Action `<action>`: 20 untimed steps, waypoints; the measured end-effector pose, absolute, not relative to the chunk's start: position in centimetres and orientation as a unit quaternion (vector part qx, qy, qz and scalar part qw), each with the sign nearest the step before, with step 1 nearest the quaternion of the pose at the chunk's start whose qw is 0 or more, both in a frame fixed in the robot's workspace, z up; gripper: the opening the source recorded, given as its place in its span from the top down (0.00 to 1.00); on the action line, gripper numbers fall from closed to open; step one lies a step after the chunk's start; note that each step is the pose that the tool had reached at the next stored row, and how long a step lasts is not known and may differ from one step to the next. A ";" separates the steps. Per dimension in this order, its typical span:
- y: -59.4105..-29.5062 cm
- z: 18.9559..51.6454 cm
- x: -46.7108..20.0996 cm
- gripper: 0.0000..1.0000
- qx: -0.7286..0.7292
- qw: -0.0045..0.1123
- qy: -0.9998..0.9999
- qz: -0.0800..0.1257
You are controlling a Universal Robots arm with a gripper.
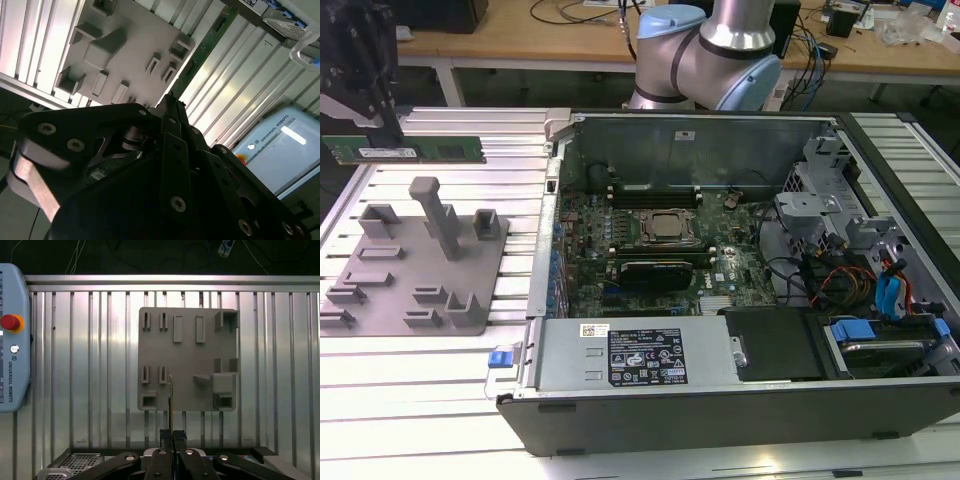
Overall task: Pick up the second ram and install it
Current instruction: 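Pick up the second ram and move it above second insertion slot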
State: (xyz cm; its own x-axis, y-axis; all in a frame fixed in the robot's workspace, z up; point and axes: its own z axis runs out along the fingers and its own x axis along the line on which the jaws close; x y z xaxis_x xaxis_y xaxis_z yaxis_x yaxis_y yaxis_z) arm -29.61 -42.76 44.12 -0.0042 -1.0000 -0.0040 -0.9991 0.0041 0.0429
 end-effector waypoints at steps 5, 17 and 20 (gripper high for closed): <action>-42.8 44.1 -28.0 0.91 0.705 0.014 -0.708 -0.017; -42.8 44.1 -24.9 0.91 0.705 0.014 -0.708 -0.017; -42.8 44.1 -24.5 0.91 0.705 0.014 -0.708 -0.017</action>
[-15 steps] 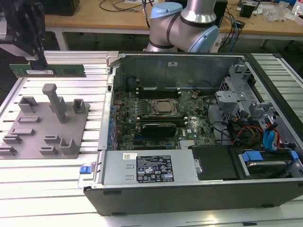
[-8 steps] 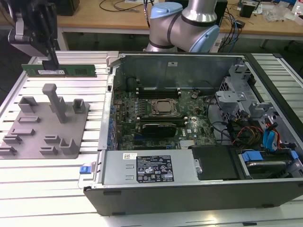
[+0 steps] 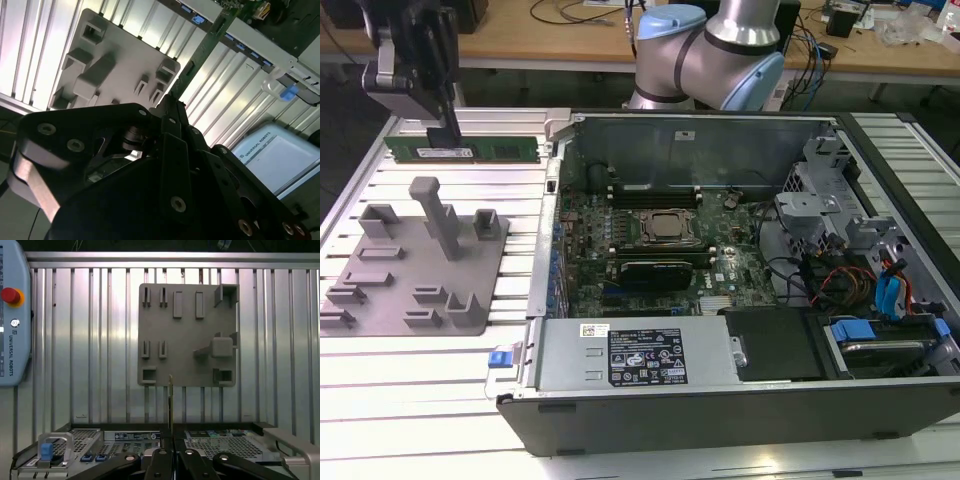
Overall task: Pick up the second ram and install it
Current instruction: 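Pick up the second ram and move it above second insertion slot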
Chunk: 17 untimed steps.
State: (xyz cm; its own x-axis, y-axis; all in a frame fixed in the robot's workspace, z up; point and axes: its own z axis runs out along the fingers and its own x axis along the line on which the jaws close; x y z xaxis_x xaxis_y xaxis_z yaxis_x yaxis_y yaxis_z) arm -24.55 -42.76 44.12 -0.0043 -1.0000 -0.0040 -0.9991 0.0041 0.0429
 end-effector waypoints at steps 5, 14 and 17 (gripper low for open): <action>-42.8 44.1 -23.3 0.91 0.705 0.014 -0.708 -0.017; -42.8 44.1 -19.4 0.91 0.706 0.014 -0.708 -0.017; -42.8 44.1 -18.5 0.91 0.705 0.014 -0.708 -0.017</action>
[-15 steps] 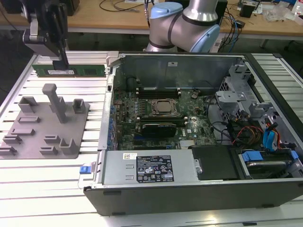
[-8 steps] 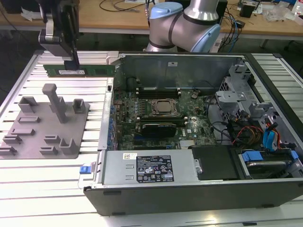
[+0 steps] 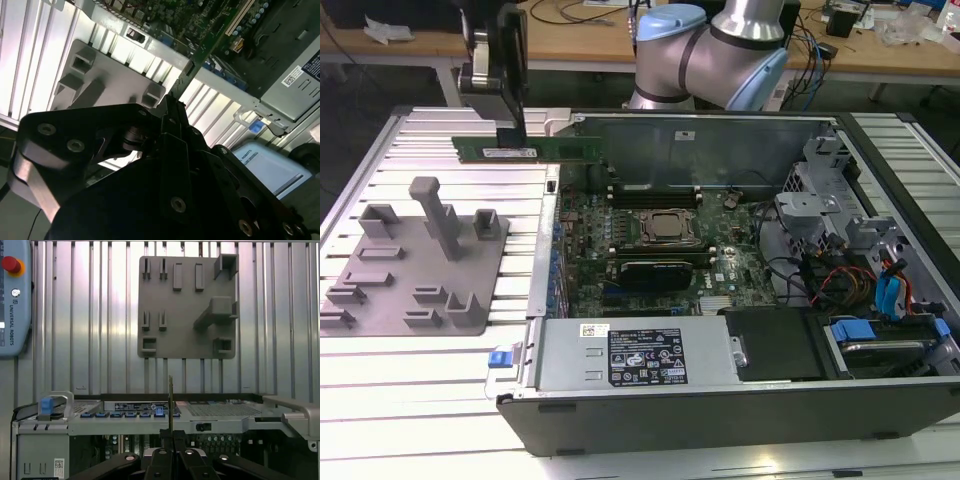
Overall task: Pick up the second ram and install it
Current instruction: 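Pick up the second ram and move it above second insertion slot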
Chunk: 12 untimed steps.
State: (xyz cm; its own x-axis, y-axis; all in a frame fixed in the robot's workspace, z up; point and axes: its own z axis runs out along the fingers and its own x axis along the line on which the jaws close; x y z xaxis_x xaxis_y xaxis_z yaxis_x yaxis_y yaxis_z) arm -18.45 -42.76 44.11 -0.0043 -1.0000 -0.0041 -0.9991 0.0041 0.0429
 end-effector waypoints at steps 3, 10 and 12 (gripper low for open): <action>-42.8 44.1 -17.7 0.91 0.705 0.014 -0.708 -0.017; -42.8 44.1 -14.7 0.91 0.705 0.014 -0.708 -0.017; -42.8 44.1 -13.5 0.91 0.705 0.014 -0.708 -0.017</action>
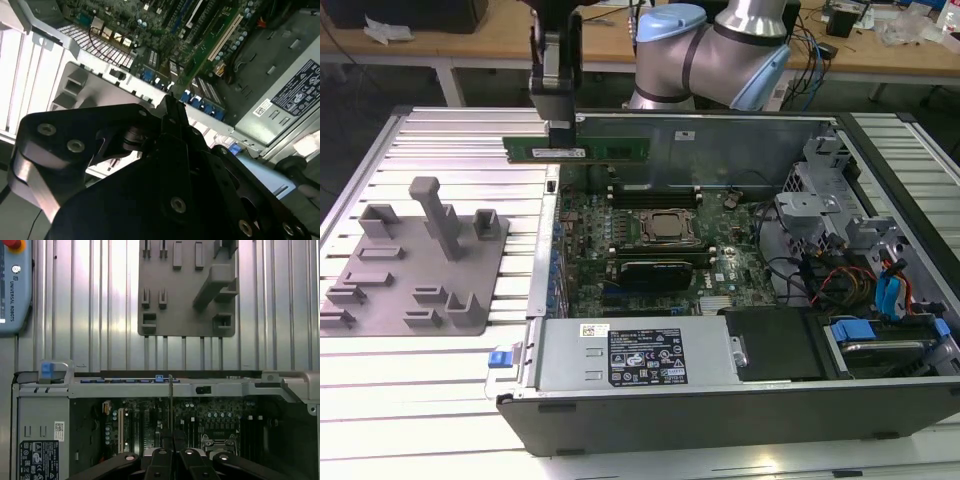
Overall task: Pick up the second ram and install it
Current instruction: 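Pick up the second ram and move it above second insertion slot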
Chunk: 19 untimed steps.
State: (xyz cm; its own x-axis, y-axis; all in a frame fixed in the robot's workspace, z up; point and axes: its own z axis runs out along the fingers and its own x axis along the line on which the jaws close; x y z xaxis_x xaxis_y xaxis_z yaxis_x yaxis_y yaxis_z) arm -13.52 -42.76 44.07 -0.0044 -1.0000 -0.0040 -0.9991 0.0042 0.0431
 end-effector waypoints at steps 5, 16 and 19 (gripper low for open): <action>-42.8 43.5 -11.3 0.91 0.705 0.015 -0.708 -0.018; -42.8 41.7 -6.9 0.91 0.705 0.015 -0.708 -0.018; -42.8 40.6 -6.7 0.91 0.705 0.015 -0.708 -0.018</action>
